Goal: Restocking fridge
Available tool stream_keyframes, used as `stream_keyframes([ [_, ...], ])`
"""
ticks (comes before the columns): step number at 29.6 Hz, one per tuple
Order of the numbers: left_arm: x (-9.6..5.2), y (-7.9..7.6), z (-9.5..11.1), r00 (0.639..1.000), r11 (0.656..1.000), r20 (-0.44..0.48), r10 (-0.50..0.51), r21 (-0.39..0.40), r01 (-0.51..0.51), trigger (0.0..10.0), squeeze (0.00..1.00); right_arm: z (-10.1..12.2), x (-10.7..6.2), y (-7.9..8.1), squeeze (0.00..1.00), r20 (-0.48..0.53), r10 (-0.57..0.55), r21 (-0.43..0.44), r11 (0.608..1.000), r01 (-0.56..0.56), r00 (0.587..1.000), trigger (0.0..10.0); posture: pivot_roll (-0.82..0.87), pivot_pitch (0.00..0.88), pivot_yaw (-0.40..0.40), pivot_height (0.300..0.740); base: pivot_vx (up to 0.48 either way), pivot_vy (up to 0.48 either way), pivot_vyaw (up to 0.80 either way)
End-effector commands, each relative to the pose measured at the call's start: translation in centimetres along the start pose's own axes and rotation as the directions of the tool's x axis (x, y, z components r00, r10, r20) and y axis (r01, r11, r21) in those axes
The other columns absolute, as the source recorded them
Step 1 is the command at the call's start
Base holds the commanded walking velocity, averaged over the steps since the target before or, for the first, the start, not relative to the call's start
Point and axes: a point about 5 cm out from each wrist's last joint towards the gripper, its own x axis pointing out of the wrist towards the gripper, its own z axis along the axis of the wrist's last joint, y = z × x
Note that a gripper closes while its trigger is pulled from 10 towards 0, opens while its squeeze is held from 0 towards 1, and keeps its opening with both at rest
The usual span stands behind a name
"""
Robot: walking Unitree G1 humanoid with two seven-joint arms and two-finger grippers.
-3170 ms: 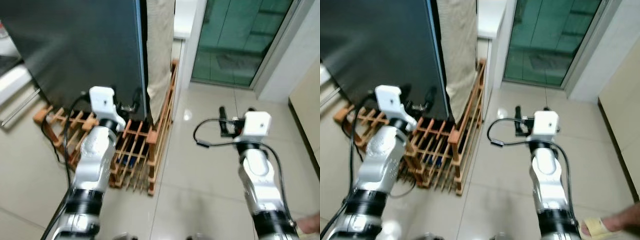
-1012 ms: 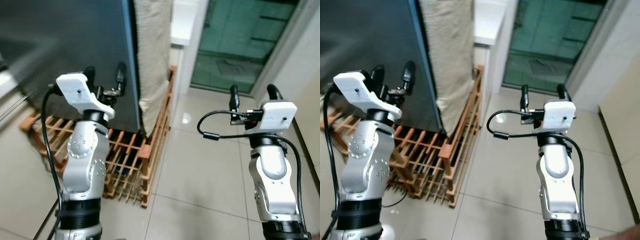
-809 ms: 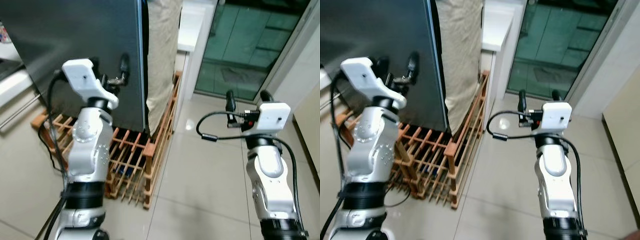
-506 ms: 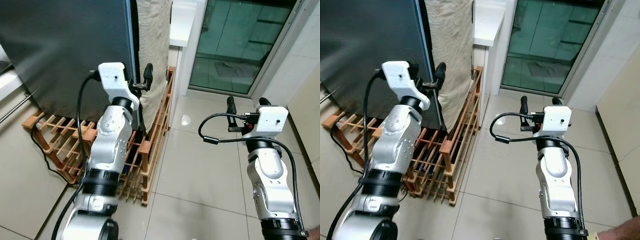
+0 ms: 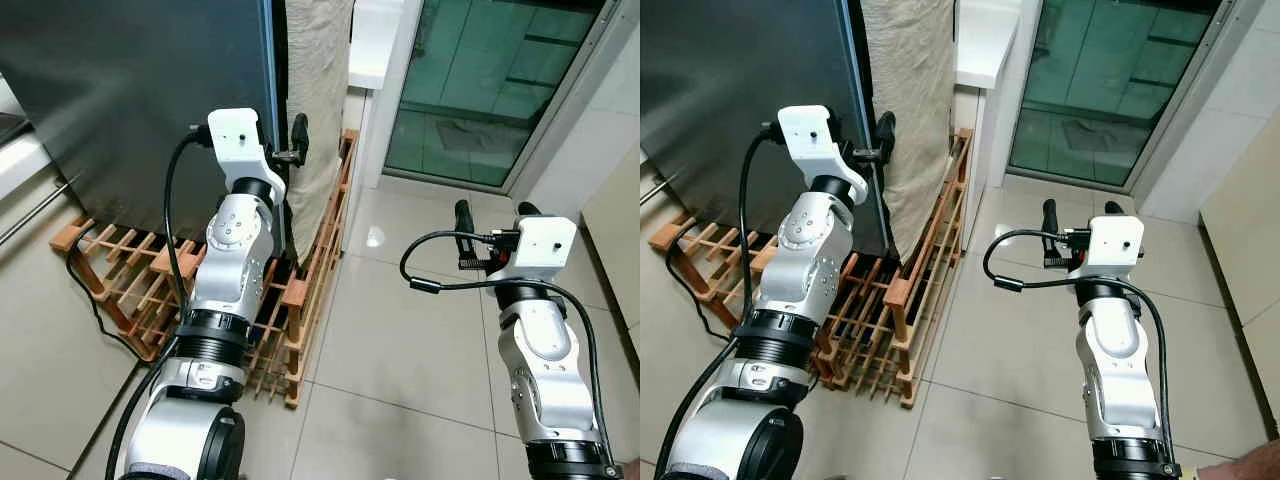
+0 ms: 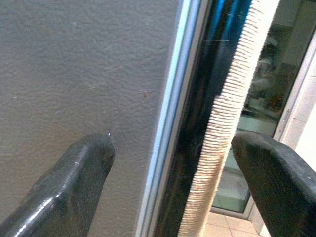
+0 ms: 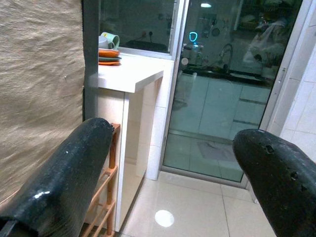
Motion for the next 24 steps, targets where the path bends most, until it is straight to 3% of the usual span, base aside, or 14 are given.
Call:
stream_keyframes([
  [1,0.3,-1.3,0.9,0.997,0.997,0.023,-0.072,0.004,0.072,10.0,0.0,0.2,-0.2,-0.3,0.0,0.001,-0.01,-0.003,1.0,0.01,1.0,10.0,-0.18,0.0,0.008,0.74,0.0,0.0,0.0],
  [10,-1.0,-1.7,0.1,0.992,0.992,-0.026,-0.127,-0.003,0.127,10.0,0.0,-0.3,-0.4,-0.2,0.0,-0.019,-0.015,-0.001,1.0,0.015,1.0,10.0,-0.17,0.0,0.01,0.74,0.0,0.0,0.0],
  [19,0.6,-2.2,-1.3,0.99,0.993,-0.09,-0.108,0.027,0.111,10.0,0.0,-0.6,-0.1,0.0,0.0,-0.03,-0.004,-0.005,1.0,0.004,1.0,10.0,-0.16,0.0,0.007,0.74,0.0,0.0,0.0],
  [24,0.8,-2.9,-2.0,0.987,0.996,-0.135,-0.092,-0.032,0.089,10.0,0.0,-0.6,-0.2,-0.3,0.0,-0.032,-0.015,-0.009,1.0,0.015,0.999,10.0,-0.17,0.0,0.005,0.74,0.0,0.0,0.0],
])
